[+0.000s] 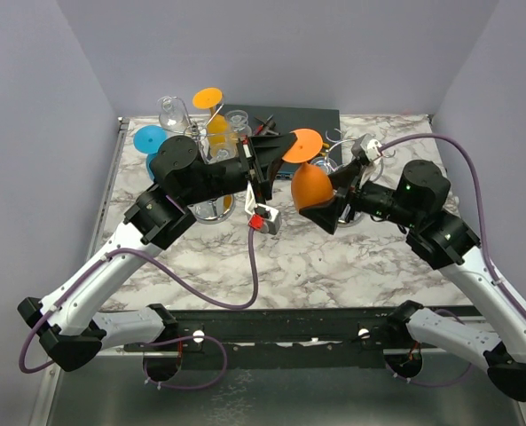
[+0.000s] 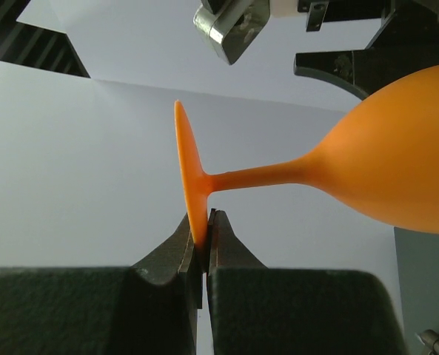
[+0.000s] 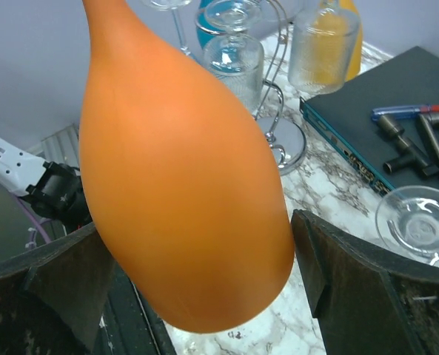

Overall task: Place the wine glass upside down on the wine glass rack
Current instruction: Turn the wine glass upside down at the wine rack.

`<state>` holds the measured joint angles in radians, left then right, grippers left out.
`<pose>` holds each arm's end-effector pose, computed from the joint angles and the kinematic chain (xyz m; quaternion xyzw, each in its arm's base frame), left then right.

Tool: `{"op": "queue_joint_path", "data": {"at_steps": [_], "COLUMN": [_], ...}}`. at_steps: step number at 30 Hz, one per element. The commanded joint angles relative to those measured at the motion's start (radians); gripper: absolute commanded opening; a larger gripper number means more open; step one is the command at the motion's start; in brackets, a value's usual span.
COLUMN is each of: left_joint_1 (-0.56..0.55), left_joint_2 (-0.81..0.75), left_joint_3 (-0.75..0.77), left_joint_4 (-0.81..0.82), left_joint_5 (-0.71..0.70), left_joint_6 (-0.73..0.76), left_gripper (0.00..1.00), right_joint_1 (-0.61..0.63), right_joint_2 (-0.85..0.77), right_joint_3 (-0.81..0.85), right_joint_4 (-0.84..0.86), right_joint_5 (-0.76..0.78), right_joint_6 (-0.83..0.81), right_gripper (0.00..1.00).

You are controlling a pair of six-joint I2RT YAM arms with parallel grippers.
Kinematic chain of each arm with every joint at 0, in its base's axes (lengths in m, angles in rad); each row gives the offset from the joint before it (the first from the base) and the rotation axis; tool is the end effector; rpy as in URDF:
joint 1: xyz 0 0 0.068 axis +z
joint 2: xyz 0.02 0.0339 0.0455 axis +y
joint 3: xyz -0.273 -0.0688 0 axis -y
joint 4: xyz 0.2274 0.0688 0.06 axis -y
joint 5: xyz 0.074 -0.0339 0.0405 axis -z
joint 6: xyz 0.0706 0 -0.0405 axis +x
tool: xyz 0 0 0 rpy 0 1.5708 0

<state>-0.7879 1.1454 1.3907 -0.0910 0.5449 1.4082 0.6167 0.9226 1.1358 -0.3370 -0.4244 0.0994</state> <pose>0.1477 -0.2003 0.4962 0.6509 0.1033 0.0566 0.7500 0.1480 0.1405 0.4208 -0.3222 0.6727 0.3746 0.5508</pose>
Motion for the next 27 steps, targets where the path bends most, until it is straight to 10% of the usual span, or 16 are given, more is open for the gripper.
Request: {"op": "queue_joint_path", "data": {"at_steps": [1, 10, 17, 27], "left_joint_1": [-0.009, -0.01, -0.01, 0.007], "left_joint_2": [-0.006, 0.007, 0.023, 0.096], "left_joint_3": [-0.012, 0.004, 0.024, 0.258], "left_joint_4": [0.019, 0.017, 0.02, -0.092], "left_joint_5": [0.097, 0.094, 0.035, -0.376], "left_joint_6": [0.0, -0.044, -0.157, -0.581], "left_gripper": [0.0, 0.1, 0.79, 0.99], "right_joint_1": [0.0, 0.0, 0.0, 0.0], "right_joint_2": [0.025, 0.002, -0.048, 0.0], "right_joint_3": [-0.03, -0.055, -0.107, -0.082], "right_joint_4": [0.115, 0.123, 0.203, 0.286], "right_joint_5": [-0.098, -0.095, -0.025, 0.363], "right_joint_6": [-0.012, -0.014, 0.005, -0.071], "right_gripper": [1.0, 0.8, 0.72, 0.69]}}
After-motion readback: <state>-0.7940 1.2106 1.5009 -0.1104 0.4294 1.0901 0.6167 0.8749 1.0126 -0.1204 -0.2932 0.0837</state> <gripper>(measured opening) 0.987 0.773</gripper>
